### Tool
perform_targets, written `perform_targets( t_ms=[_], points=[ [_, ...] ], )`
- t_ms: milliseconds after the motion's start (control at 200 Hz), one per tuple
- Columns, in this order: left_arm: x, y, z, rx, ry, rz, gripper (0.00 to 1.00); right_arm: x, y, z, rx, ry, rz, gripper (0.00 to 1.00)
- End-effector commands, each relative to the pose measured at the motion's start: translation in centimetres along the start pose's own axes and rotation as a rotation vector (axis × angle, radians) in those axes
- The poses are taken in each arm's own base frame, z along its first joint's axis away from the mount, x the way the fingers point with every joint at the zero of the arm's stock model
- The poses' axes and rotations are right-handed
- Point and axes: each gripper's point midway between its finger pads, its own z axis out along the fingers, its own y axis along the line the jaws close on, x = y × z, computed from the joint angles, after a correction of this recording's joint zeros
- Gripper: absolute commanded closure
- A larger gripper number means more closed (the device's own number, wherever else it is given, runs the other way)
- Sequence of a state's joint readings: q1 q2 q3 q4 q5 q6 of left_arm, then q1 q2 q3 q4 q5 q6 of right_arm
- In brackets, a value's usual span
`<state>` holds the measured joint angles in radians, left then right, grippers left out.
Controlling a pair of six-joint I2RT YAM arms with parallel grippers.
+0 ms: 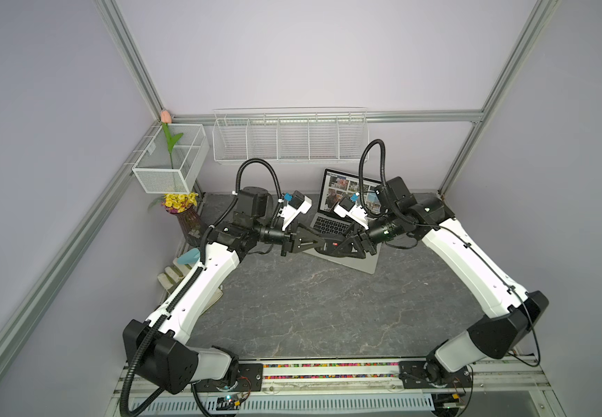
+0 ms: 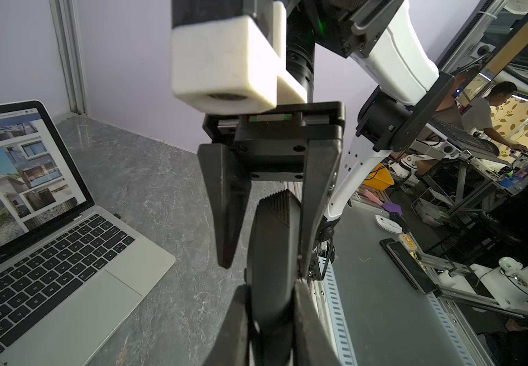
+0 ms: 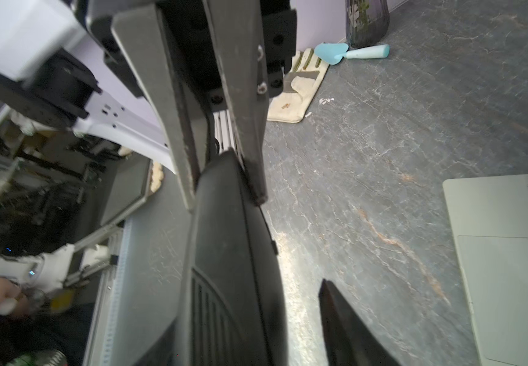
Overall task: Insert the wireless mouse receiver into the laptop
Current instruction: Close the lid on the mouse, then place the mouse at the center of the board.
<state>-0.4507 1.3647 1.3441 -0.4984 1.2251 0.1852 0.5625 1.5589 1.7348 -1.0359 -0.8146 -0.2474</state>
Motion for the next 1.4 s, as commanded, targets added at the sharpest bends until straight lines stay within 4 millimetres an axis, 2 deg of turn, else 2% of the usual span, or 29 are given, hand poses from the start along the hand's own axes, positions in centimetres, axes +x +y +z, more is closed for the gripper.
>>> perform_targets(
  t_ms=[0,210,300,325,350,405,445,465,480,535,620,670,740,875,1000,1190,1260,1310,1365,1395],
  points=[
    [-0.7,-1.2,0.2,0.067,-0.015,0.017,1.00,-1.6,0.0,-0.2,0.018,-0.064,-0.048,0.57],
    [-1.0,-1.1,1.0,0.082,-0.021,0.011,1.00,-2.1,-0.5,0.2,0.041,-0.084,-0.056,0.79],
    [-1.4,-0.1,1.4,0.046,-0.032,-0.014,1.00,-2.8,-0.9,0.0,0.076,-0.118,-0.053,0.93],
    [-1.6,0.4,1.5,0.024,-0.038,-0.026,1.00,-2.9,-1.4,-0.2,0.109,-0.129,-0.046,0.93],
    [-1.8,1.3,1.5,-0.017,-0.042,-0.042,0.88,-2.9,-2.0,-0.5,0.160,-0.140,-0.040,0.93],
    [-1.9,3.6,1.0,-0.149,-0.050,-0.082,0.48,-2.3,-4.0,-2.0,0.313,-0.161,-0.013,0.93],
    [-2.1,5.8,-0.1,-0.275,-0.068,-0.130,0.21,-1.1,-6.3,-3.6,0.477,-0.163,0.024,0.93],
    [-2.2,7.1,-1.0,-0.348,-0.085,-0.170,0.04,-0.2,-7.8,-4.6,0.581,-0.151,0.046,0.93],
    [-2.2,8.0,-1.7,-0.394,-0.102,-0.195,0.00,0.8,-9.0,-5.6,0.675,-0.137,0.067,0.93],
    [-2.3,11.2,-5.2,-0.571,-0.203,-0.292,0.01,5.2,-13.4,-9.1,1.014,-0.041,0.134,0.93],
    [-0.7,15.5,-11.4,-0.868,-0.374,-0.447,0.01,12.6,-17.8,-12.5,1.316,0.164,0.190,0.94],
    [0.7,16.9,-14.1,-1.011,-0.446,-0.473,0.01,15.8,-19.5,-14.2,1.436,0.263,0.238,0.93],
    [2.8,17.8,-16.9,-1.179,-0.496,-0.501,0.01,18.8,-21.3,-15.8,1.569,0.365,0.256,0.93],
    [6.4,17.9,-20.6,-1.426,-0.505,-0.561,0.00,22.9,-24.9,-16.2,1.683,0.612,0.202,0.93],
    [8.8,17.1,-22.9,-1.562,-0.502,-0.578,0.00,26.8,-27.5,-14.4,1.648,0.807,0.187,0.93],
    [11.0,15.4,-24.9,-1.672,-0.504,-0.572,0.00,28.6,-29.4,-12.2,1.598,0.874,0.206,0.93],
    [11.6,15.1,-25.3,-1.692,-0.500,-0.581,0.00,29.4,-29.8,-11.6,1.587,0.905,0.216,0.90],
    [11.9,14.9,-25.7,-1.709,-0.498,-0.586,0.00,29.6,-29.8,-11.2,1.577,0.918,0.215,0.83],
    [12.2,14.6,-26.0,-1.727,-0.496,-0.587,0.01,29.6,-29.7,-10.6,1.546,0.910,0.225,0.59],
    [12.4,14.5,-26.3,-1.741,-0.497,-0.587,0.00,29.7,-29.5,-10.0,1.496,0.897,0.243,0.50]
  ],
)
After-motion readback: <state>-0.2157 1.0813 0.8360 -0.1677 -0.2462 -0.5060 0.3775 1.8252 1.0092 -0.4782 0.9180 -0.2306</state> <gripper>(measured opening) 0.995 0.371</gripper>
